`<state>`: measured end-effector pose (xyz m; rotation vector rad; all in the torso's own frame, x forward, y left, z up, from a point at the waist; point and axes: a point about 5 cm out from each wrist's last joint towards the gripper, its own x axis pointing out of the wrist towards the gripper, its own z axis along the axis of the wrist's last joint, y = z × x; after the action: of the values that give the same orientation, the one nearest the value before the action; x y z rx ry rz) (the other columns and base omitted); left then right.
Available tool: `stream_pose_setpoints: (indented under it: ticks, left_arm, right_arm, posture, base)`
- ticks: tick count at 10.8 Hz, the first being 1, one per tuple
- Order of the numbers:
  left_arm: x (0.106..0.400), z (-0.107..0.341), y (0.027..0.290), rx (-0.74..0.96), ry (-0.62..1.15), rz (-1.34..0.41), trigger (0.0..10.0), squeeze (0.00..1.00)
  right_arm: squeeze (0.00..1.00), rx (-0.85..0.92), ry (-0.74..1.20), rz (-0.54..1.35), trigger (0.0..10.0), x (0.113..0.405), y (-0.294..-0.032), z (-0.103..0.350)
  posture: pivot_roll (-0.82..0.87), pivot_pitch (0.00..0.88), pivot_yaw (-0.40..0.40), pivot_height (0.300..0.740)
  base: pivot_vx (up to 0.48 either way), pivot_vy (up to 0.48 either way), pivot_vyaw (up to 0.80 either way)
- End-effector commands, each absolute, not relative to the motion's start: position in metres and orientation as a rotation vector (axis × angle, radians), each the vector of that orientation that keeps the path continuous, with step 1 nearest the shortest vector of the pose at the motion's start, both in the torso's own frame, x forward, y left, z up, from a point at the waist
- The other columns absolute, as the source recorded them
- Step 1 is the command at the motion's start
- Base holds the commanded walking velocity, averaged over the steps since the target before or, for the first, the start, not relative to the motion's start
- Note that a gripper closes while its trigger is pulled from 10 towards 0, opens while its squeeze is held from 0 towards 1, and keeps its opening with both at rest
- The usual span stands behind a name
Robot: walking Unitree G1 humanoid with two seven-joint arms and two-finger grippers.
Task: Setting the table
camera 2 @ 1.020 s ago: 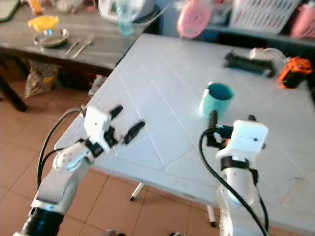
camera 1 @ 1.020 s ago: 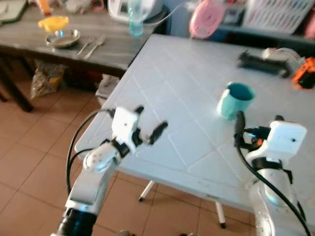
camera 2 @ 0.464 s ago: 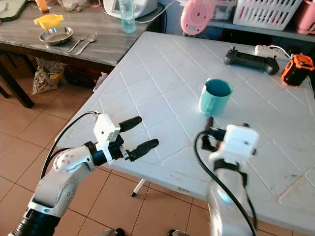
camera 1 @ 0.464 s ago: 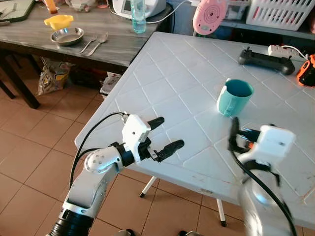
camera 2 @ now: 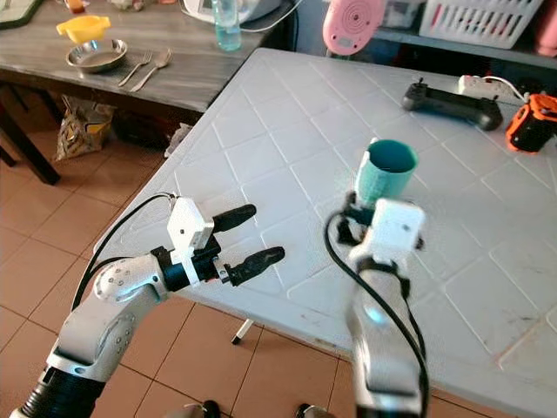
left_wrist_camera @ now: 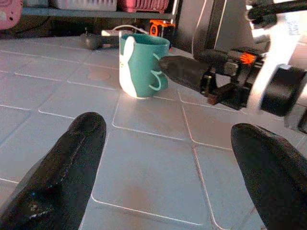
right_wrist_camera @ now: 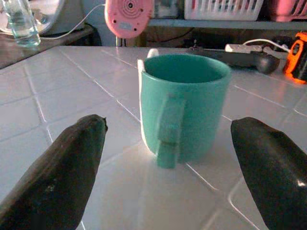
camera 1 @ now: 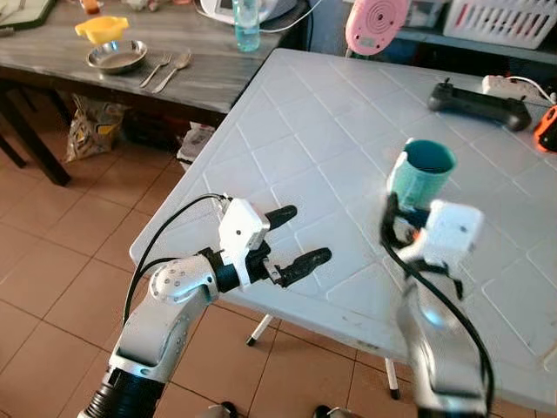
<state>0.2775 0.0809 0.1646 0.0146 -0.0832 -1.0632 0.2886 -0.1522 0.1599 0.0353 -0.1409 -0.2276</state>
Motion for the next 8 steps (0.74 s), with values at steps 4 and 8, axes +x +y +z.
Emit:
stream_pose_setpoints:
  ticks: [4,8]
  left_arm:
    - [0.272,0.164,0.080,0.020,-0.079,-1.084,10.0,0.00]
    - [0.272,0.164,0.078,0.013,-0.076,-1.082,10.0,0.00]
  right_arm:
    - [0.00,0.091,-0.124,-0.244,8.8,0.305,-0.141,0.155]
    - [0.00,0.093,-0.119,-0.288,10.0,0.317,-0.145,0.151]
  posture:
    - [0.15,0.181,-0.020,0.740]
    - [0.15,0.177,-0.021,0.740]
  base:
    - [0.000,0.000,0.00]
    - [0.000,0.000,0.00]
